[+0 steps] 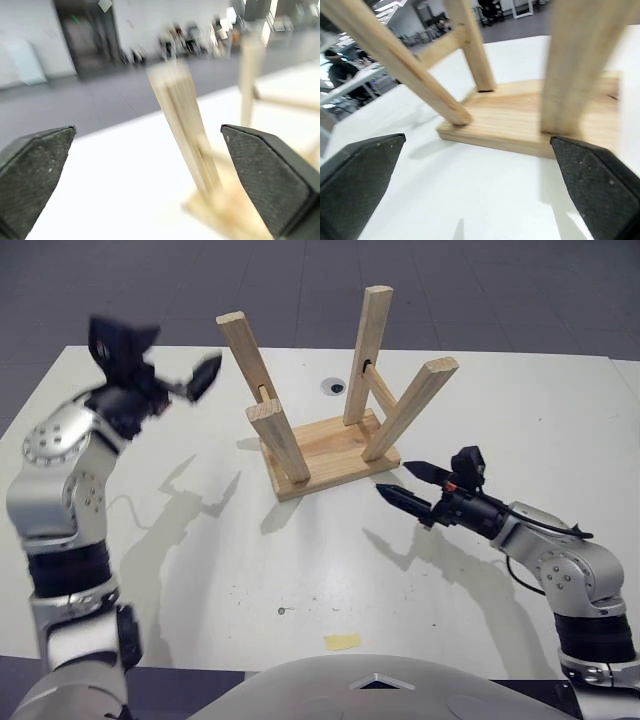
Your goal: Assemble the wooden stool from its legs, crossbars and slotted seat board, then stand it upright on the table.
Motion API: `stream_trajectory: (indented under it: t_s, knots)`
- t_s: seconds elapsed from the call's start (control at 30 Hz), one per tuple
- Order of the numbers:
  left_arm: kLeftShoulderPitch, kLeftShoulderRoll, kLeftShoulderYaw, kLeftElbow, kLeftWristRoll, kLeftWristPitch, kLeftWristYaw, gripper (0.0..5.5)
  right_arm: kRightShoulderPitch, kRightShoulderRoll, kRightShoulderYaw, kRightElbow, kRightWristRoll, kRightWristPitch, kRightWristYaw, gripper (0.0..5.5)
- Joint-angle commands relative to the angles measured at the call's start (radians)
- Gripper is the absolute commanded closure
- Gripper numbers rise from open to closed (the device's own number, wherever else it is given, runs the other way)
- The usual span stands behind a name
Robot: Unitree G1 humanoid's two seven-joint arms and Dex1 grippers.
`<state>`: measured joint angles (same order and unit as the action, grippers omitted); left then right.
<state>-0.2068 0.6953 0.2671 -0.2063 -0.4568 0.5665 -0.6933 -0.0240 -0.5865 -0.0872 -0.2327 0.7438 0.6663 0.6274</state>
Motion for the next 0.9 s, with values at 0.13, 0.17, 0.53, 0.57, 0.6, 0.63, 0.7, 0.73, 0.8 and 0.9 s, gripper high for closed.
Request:
stream_trajectory:
  t_s: [0.13,0.17,0.53,0.57,0.6,0.63,0.7,0.73,0.8,0.9]
  knots:
    - [0.139,0.115,-0.181,-0.077,0.004,-0.012,-0.271,0.11,-0.218,0.083,0.018,0.265,-0.125,-0.161,0.069,0.1]
    - [0.114,0.09,-0.227,-0.085,0.015,-0.017,-0.271,0.11,-0.262,0.1,0.039,0.308,-0.14,-0.182,0.102,0.1]
    - [-0.03,-0.026,-0.393,-0.01,0.109,-0.087,-0.246,0.11,-0.335,0.073,0.186,0.429,-0.25,-0.222,0.414,0.1]
    - [-0.026,-0.016,-0.394,-0.006,0.116,-0.094,-0.255,0.11,-0.308,0.048,0.185,0.391,-0.235,-0.19,0.443,0.1]
    - [-0.019,-0.009,-0.391,-0.013,0.113,-0.094,-0.262,0.11,-0.282,0.029,0.179,0.352,-0.222,-0.166,0.457,0.1]
    - [-0.013,-0.006,-0.388,-0.02,0.108,-0.093,-0.269,0.11,-0.26,0.019,0.168,0.317,-0.212,-0.15,0.458,0.1]
    - [-0.004,-0.009,-0.385,-0.036,0.093,-0.084,-0.276,0.11,-0.222,0.014,0.139,0.247,-0.178,-0.107,0.442,0.1]
    - [-0.003,-0.013,-0.386,-0.042,0.088,-0.08,-0.274,0.11,-0.205,0.014,0.13,0.219,-0.171,-0.097,0.432,0.1]
    - [0.003,-0.018,-0.388,-0.057,0.078,-0.071,-0.271,0.11,-0.178,0.01,0.122,0.18,-0.166,-0.082,0.421,0.1]
    - [0.01,-0.015,-0.39,-0.083,0.056,-0.056,-0.288,0.11,-0.157,0.008,0.109,0.16,-0.168,-0.072,0.403,0.1]
